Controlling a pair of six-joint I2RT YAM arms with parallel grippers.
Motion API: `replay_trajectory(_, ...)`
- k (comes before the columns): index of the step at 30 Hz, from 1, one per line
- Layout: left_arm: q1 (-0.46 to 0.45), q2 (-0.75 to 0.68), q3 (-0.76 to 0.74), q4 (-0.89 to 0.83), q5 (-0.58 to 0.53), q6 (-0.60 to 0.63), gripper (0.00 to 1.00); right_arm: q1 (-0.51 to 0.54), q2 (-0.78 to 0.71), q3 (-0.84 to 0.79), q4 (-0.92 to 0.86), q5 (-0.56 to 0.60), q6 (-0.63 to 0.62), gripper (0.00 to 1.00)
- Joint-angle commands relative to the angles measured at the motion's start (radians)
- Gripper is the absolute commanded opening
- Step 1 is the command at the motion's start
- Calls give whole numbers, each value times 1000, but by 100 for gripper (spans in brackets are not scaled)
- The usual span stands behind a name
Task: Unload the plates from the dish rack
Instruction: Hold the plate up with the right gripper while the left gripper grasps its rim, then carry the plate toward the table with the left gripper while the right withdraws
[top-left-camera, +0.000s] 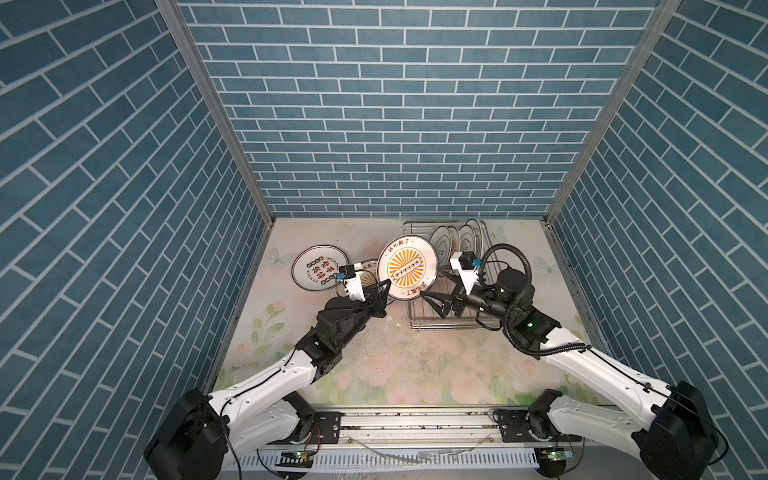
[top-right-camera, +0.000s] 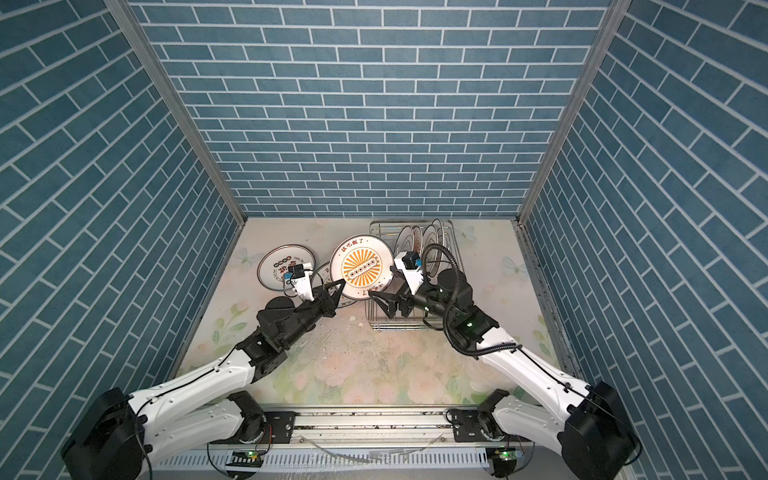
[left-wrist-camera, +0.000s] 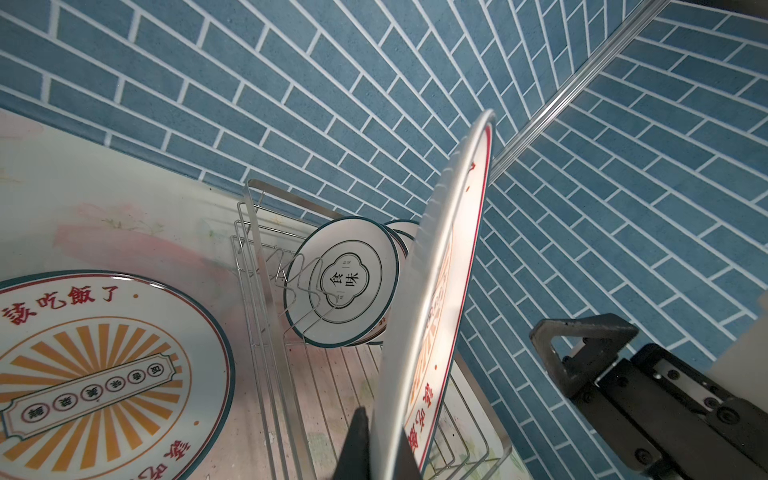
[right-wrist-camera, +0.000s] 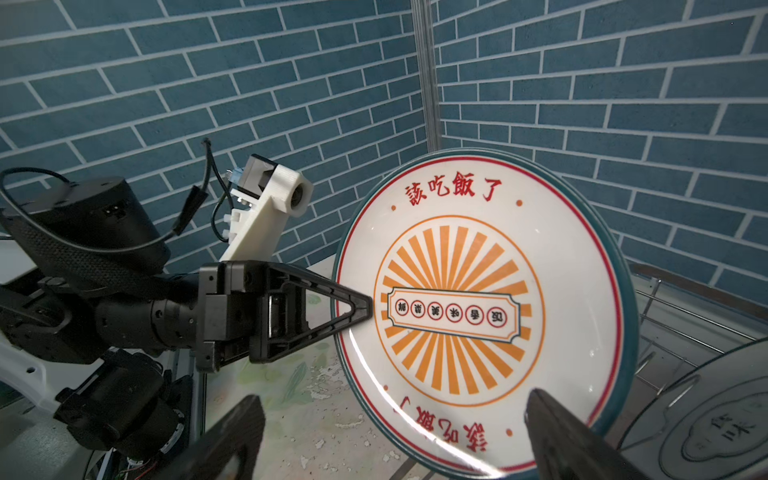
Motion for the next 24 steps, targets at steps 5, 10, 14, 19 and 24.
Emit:
replay_trajectory(5,6,-54,-5,16,43,6,0,51,62,73,-33,108,-56,99)
replay_trajectory(10,36,-48,12,-30,64,-24,0,68,74,84,-31,122,-62,99)
replay_trajectory(14,54,-61,-7,-50,-9,-51,0,79,81,84,-21,129,-66,99)
replay_trajectory(19,172,-43,-42,-21,26,-162,0,83,146,127,-24,158,-45,99)
replay_trajectory(24,268,-43,-97,13,45,-240,0,100,261,210,-53,221,-32,99)
